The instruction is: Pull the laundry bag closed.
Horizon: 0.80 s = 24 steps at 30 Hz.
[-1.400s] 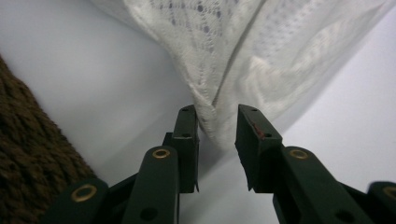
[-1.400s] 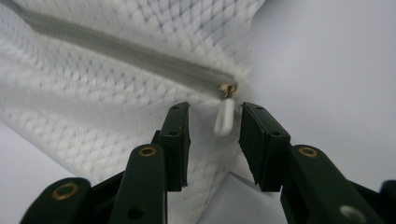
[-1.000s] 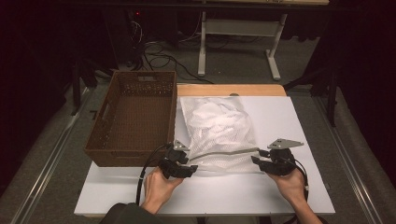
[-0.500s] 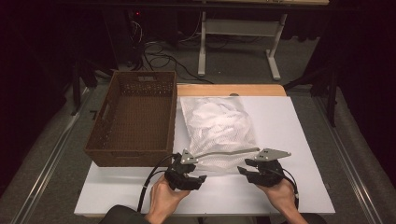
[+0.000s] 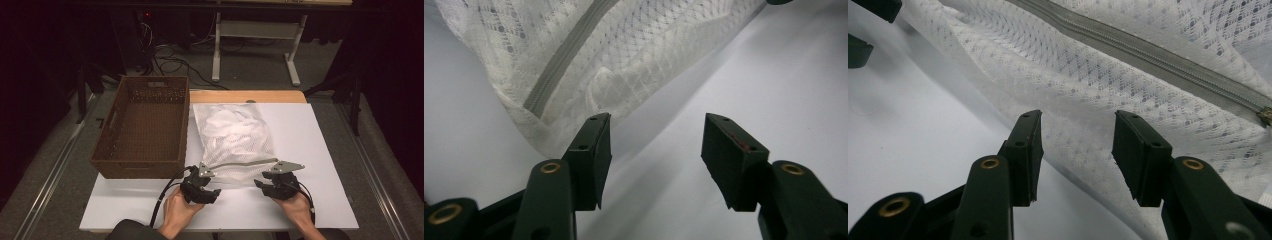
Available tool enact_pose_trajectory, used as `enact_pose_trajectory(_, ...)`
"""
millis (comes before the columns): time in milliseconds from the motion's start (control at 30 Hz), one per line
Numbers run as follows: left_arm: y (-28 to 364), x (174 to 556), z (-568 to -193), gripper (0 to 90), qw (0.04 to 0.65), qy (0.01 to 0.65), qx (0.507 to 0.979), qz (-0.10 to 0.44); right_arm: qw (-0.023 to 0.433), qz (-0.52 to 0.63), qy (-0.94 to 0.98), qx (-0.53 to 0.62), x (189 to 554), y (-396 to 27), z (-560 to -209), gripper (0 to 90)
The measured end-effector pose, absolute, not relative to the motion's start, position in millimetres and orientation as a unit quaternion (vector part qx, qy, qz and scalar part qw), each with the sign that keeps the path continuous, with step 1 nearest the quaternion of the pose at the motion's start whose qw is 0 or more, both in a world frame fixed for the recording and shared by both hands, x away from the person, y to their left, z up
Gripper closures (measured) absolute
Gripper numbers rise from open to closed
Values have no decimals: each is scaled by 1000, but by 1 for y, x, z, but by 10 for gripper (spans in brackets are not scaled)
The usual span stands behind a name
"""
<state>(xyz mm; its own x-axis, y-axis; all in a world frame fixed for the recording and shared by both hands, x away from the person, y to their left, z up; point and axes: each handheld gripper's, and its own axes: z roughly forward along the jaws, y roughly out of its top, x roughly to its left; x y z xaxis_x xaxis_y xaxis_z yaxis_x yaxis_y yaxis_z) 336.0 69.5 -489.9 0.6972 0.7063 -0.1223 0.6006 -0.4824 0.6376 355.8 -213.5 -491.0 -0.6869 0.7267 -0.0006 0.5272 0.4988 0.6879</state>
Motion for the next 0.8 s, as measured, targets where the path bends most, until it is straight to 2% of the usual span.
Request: enact_pose_trajectory(800,74,344,-500,434,333,396,850,96,151,323,858,369,359,-215,-505,516)
